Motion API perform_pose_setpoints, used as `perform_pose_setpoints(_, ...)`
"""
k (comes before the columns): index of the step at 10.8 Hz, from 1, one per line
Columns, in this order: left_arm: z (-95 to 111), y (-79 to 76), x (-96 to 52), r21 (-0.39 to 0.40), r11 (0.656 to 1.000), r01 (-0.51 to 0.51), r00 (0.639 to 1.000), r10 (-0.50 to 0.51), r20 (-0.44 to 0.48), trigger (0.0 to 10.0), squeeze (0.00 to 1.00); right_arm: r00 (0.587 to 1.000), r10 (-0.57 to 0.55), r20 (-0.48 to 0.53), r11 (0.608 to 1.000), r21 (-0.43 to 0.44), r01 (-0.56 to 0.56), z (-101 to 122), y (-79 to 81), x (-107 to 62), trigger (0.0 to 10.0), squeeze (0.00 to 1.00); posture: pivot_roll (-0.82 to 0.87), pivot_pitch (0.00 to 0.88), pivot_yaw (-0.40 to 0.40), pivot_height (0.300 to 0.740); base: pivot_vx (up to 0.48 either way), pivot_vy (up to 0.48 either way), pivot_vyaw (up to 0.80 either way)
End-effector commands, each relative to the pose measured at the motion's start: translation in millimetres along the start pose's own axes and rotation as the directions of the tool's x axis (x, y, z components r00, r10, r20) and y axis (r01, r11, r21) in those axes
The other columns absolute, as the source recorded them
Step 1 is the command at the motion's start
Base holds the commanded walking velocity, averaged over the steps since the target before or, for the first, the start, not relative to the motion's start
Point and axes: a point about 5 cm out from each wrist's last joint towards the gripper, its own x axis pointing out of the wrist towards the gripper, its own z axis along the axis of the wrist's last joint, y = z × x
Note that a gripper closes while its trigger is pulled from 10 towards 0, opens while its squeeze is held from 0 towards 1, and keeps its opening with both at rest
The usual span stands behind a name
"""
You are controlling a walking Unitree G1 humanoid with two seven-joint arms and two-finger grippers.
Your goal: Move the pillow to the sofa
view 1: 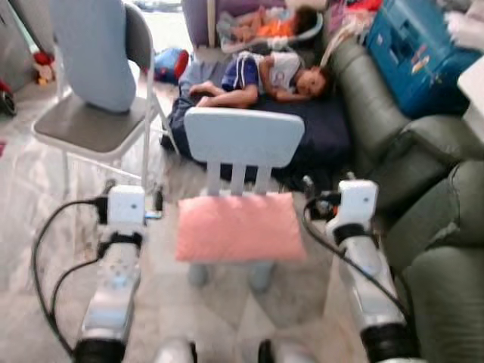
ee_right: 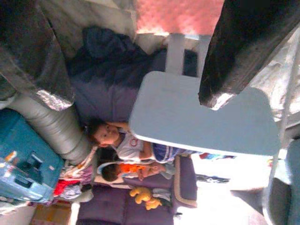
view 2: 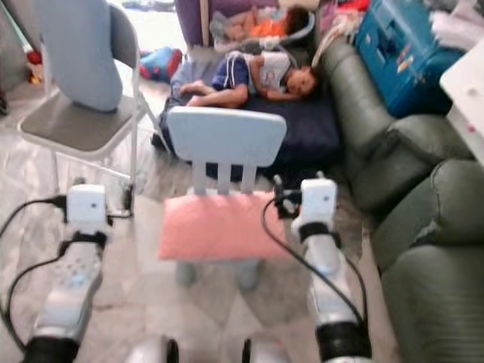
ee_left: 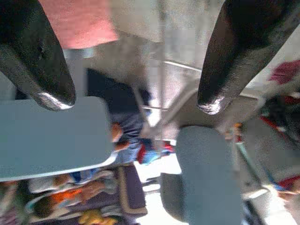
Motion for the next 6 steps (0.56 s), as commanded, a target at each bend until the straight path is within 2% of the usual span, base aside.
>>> perform_pose_setpoints(1,0.9,-2.8,-2.3,-0.003,1.000,0.014,1.000,-0.014,0.006,10.0,0.00,1.000,-0.018,-0.016,1.000,0.002,0.018,-3.4,-5.5,-3.4,10.0,0.00,-0.01,0.105,-0.045,0.740,0.000,0.000,-0.41)
perform_pose_setpoints(2,1.5,-2.0,-1.7,-0.006,1.000,0.009,1.000,-0.009,0.009,10.0,0.00,1.000,-0.017,-0.010,1.000,-0.005,0.017,-2.6,-5.8,-2.9,10.0,0.00,-0.01,0.106,-0.045,0.740,0.000,0.000,0.00)
perform_pose_setpoints(6,0.2,-1.2,-2.0,-0.006,1.000,0.015,1.000,-0.015,0.003,10.0,0.00,1.000,-0.007,-0.011,1.000,-0.003,0.007,-3.8,-3.3,-3.1,10.0,0.00,-0.01,0.109,-0.042,0.740,0.436,0.000,0.00)
